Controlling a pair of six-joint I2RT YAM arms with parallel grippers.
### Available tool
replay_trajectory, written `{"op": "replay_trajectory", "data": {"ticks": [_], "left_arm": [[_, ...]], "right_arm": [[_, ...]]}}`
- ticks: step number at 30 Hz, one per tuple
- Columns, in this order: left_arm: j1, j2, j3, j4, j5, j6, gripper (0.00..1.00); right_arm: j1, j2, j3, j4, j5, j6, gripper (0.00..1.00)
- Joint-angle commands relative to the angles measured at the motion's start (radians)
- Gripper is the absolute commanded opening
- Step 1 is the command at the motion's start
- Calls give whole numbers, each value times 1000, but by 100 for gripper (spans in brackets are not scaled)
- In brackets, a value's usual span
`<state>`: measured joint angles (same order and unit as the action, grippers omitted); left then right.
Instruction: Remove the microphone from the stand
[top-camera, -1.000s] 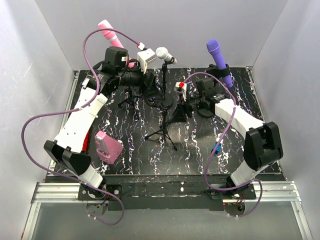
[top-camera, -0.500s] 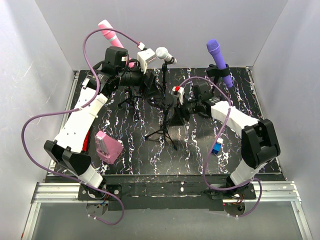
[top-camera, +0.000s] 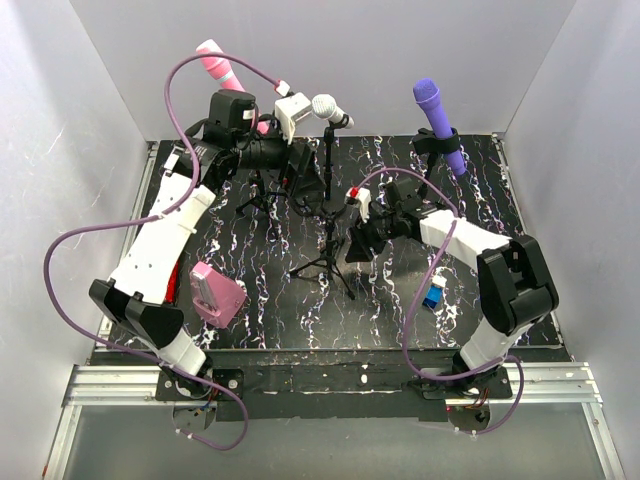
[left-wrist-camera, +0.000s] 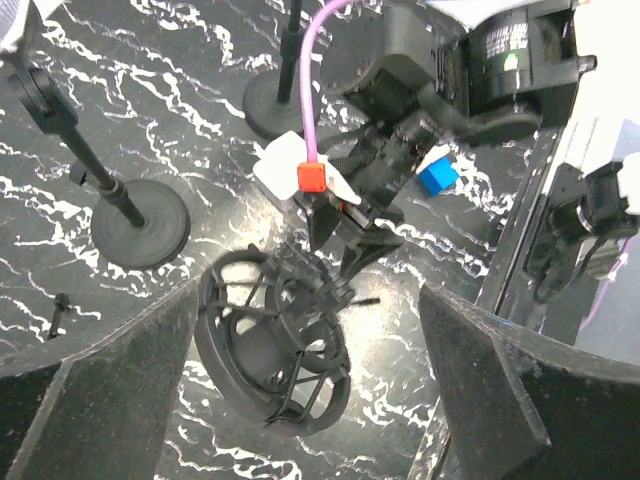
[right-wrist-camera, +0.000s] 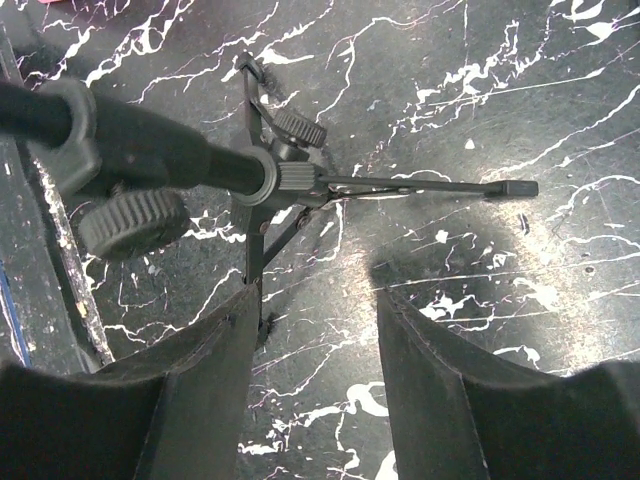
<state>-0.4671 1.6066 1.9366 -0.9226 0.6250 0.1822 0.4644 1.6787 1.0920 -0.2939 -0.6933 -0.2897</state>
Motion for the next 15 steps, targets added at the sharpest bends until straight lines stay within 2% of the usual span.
{"op": "replay_trajectory", "data": {"ticks": [1,5,8,10,15], "left_arm": [[-5,9,114,21,42,-24,96],[-5,29,215,11,36,-26,98],[-5,30,231,-5,27,-4,98],[-5,15,200,-31,21,37,98],[-7,-94,6,-79,-34,171,98]], "right_arm": [[-1,-79,-24,22,-11,-9,59],[-3,-131,-44,1,6,-8,59],[-6,-180,-61,-25,12,-8,59],[-6,-217,-66,-50,5,-12,59],[-4,-321,-50,-105,-32,-60,60]]}}
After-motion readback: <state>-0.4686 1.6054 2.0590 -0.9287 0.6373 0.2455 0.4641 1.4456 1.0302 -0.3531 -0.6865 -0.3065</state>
